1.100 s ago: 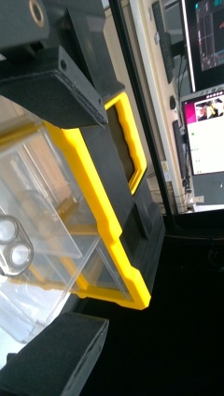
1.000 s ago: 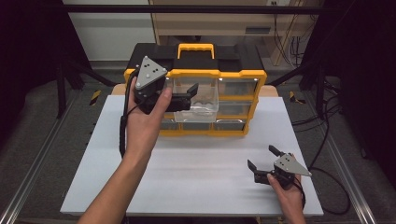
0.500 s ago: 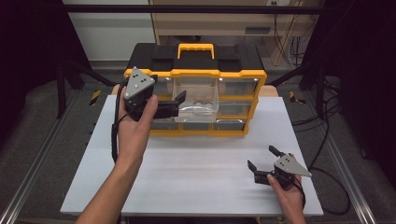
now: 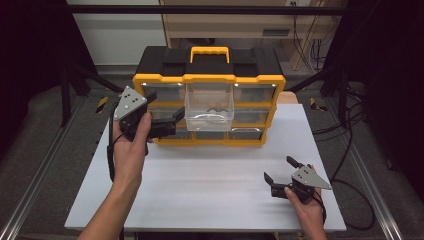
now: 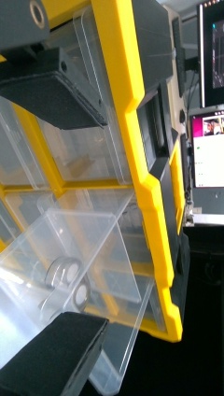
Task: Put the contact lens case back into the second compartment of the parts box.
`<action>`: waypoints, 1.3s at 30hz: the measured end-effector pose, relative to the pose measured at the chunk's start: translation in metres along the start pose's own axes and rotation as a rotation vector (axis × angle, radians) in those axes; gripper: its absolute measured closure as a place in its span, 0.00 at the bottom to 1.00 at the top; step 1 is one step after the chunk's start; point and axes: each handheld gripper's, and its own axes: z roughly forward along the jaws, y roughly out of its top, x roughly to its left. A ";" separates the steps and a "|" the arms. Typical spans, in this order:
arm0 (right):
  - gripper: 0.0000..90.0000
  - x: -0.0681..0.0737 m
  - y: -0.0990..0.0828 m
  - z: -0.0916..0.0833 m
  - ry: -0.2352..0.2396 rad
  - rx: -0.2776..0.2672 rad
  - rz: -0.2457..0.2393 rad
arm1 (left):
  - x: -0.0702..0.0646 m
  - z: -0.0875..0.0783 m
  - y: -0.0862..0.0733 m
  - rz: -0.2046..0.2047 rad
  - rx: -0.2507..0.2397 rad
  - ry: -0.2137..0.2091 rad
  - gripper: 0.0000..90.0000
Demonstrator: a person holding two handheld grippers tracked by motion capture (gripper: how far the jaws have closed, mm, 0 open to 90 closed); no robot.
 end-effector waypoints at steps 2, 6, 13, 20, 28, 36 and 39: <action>0.04 0.000 0.000 0.000 0.000 0.001 -0.001 | -0.001 -0.002 0.001 0.004 -0.003 -0.005 0.04; 0.04 0.001 0.000 0.000 0.001 0.001 -0.003 | -0.003 -0.006 0.002 -0.006 -0.029 -0.008 0.04; 0.04 0.000 0.000 0.000 0.001 0.001 -0.003 | -0.004 -0.013 0.000 -0.005 -0.045 -0.001 0.04; 0.04 0.000 0.000 0.000 0.001 0.001 -0.004 | -0.009 -0.021 -0.007 0.019 -0.057 -0.002 0.04; 0.04 0.002 0.000 0.001 0.003 0.002 -0.003 | -0.016 -0.028 -0.020 0.024 -0.049 -0.014 0.04; 0.04 0.002 0.000 0.001 0.003 0.003 -0.004 | -0.022 -0.028 -0.037 0.036 -0.024 -0.019 0.04; 0.04 0.002 0.000 0.001 0.003 0.003 -0.004 | -0.023 -0.027 -0.043 0.051 -0.023 -0.018 0.04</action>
